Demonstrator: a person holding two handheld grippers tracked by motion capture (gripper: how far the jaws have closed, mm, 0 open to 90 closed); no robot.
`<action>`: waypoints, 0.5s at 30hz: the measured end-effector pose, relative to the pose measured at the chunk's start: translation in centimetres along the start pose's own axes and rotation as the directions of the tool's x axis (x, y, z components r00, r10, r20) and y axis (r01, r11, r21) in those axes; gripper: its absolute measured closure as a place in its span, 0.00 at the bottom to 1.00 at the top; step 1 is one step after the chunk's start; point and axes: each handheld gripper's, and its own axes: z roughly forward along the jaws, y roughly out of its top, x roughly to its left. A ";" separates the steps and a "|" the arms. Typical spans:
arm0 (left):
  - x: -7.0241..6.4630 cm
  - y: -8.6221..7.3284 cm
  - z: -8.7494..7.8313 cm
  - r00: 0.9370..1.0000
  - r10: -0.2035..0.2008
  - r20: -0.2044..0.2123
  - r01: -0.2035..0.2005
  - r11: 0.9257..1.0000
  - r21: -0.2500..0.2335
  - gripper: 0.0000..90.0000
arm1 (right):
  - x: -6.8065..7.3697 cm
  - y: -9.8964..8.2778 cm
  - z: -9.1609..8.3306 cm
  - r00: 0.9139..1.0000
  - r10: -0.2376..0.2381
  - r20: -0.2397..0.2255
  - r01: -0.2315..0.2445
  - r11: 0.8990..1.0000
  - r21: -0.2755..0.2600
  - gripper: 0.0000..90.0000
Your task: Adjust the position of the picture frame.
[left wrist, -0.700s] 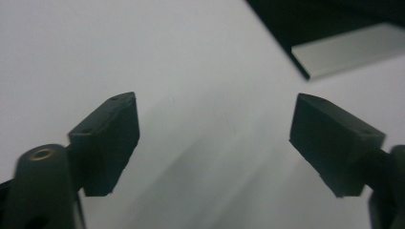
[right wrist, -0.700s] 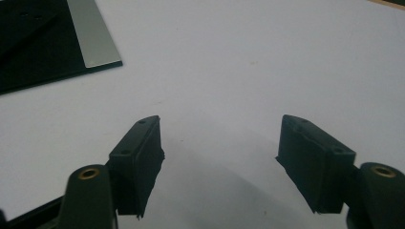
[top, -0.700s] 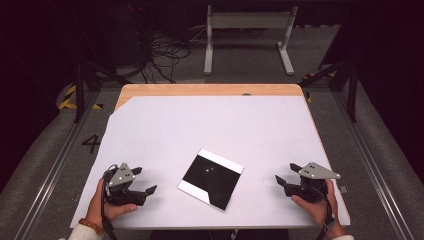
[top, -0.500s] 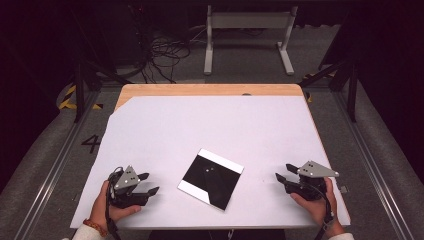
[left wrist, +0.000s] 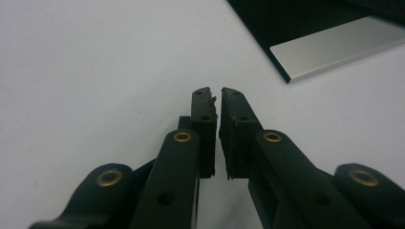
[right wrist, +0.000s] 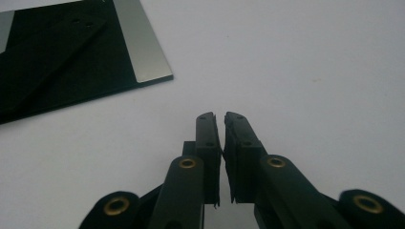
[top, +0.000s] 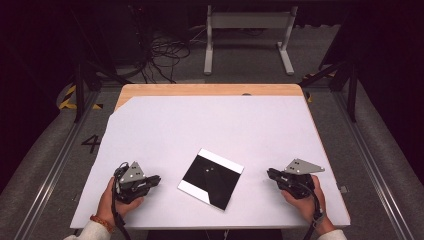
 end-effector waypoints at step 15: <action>0.2 2.1 2.9 0.996 0.043 0.076 -0.046 0.998 0.036 0.94 | 4.4 1.6 3.4 0.992 -0.081 -0.098 0.087 0.995 0.055 1.00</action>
